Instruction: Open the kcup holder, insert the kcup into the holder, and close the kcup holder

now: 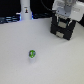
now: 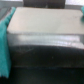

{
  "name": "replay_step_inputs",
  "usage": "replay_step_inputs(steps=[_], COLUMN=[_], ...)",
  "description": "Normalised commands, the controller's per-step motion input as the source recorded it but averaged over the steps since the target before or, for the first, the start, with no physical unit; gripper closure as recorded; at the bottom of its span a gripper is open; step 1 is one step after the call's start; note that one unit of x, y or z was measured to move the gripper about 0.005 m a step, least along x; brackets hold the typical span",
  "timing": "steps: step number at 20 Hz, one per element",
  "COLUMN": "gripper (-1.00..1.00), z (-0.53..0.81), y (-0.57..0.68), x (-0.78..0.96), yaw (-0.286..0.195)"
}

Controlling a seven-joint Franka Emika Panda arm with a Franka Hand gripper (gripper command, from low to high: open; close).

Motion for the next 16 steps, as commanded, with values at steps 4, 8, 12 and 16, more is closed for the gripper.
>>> replay_step_inputs(steps=[4, 8, 12, 16], gripper=[1.0, 1.0, 1.0, 1.0], z=[0.19, 0.27, 0.23, 0.3], y=[-0.11, -0.2, -0.17, -0.21], x=[0.63, 0.84, 0.72, 0.8], yaw=[-0.057, -0.079, -0.071, -0.078])
